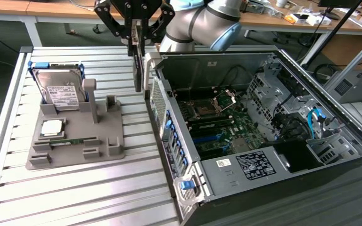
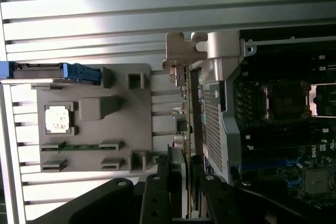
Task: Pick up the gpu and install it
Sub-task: 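Pick up the gpu and move the gpu toward the slot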
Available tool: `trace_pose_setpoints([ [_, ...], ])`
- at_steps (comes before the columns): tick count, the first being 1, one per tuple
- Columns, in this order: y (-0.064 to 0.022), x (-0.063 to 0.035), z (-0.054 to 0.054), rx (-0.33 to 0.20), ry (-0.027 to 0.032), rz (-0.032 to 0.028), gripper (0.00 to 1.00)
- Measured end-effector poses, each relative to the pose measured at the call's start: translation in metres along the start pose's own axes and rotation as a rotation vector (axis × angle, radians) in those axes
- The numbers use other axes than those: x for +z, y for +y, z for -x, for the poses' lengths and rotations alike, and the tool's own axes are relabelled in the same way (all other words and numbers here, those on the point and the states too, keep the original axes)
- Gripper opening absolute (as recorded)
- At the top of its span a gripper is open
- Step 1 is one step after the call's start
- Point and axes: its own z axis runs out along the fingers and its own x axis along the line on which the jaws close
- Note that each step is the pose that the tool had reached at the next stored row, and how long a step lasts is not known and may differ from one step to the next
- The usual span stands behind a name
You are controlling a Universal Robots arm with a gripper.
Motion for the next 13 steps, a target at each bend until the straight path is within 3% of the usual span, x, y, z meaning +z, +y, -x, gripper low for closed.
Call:
trace_pose_setpoints([
  [13, -0.0032, 0.0002, 0.012, 0.000, 0.0001, 0.0000, 0.27],
])
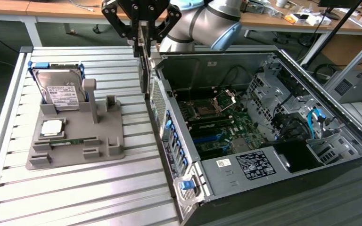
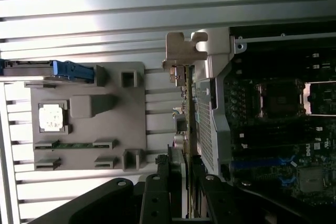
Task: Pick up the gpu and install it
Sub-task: 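Pick up the gpu and move the gpu toward the slot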
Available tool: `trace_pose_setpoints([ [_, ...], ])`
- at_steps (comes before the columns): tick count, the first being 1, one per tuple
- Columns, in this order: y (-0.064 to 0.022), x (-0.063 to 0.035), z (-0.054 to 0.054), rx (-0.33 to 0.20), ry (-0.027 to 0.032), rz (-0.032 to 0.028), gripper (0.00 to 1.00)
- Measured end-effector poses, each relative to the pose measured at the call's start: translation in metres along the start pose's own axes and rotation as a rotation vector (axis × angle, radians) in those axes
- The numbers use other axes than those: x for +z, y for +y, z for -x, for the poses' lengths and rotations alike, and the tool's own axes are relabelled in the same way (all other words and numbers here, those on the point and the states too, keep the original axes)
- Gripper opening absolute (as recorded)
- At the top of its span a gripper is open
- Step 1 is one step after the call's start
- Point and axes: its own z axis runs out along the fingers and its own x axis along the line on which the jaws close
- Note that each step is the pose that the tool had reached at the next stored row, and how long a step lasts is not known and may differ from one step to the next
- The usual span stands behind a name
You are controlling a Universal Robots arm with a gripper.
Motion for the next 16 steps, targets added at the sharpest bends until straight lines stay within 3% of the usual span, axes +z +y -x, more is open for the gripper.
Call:
trace_pose_setpoints([
  [16, -0.0005, 0.0003, 0.013, 0.000, 0.0000, 0.0000, 0.27],
])
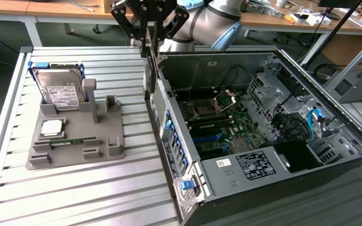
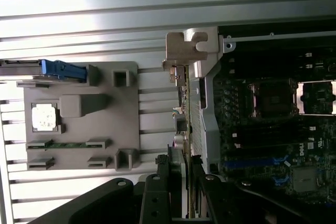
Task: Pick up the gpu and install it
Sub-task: 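Pick up the gpu and move the gpu toward the slot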
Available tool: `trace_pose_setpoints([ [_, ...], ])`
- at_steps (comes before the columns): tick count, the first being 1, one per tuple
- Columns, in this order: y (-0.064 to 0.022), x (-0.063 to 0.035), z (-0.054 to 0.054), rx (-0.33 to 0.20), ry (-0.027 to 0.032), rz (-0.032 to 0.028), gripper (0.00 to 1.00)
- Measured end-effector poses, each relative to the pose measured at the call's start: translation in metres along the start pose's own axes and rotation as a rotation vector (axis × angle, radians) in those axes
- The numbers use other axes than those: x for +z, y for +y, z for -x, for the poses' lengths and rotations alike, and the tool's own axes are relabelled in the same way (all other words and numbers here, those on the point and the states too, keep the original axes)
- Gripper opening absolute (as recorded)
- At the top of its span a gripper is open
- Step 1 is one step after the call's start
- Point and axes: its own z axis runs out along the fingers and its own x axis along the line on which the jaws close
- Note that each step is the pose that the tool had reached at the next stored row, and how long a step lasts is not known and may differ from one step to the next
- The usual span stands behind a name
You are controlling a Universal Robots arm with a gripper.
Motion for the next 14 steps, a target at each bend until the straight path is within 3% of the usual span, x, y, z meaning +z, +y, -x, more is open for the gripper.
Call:
trace_pose_setpoints([
  [14, -0.0004, 0.0004, 0.013, 0.000, 0.0000, 0.0000, 0.27],
])
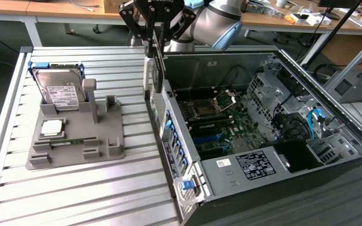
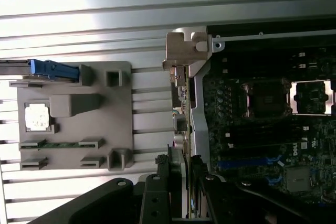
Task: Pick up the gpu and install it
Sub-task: 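Pick up the gpu and move the gpu toward the slot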
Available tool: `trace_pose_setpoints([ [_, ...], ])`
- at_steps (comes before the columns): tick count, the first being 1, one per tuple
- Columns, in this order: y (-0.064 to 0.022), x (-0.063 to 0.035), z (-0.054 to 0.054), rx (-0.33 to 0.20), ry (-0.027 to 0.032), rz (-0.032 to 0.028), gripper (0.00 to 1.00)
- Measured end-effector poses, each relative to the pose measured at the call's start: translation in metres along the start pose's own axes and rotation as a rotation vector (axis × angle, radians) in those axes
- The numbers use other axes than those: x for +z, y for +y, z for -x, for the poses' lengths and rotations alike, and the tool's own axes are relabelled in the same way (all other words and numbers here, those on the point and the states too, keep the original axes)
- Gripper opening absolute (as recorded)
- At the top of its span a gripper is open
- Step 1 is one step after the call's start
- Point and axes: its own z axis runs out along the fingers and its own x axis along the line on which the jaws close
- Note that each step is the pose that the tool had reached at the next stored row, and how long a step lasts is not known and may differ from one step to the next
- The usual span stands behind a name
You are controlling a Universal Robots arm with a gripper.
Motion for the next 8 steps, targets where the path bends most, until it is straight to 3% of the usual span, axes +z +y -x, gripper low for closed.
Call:
trace_pose_setpoints([
  [8, 0.0003, 0.0002, 0.0074, 0.000, 0.0000, 0.0000, 0.27],
])
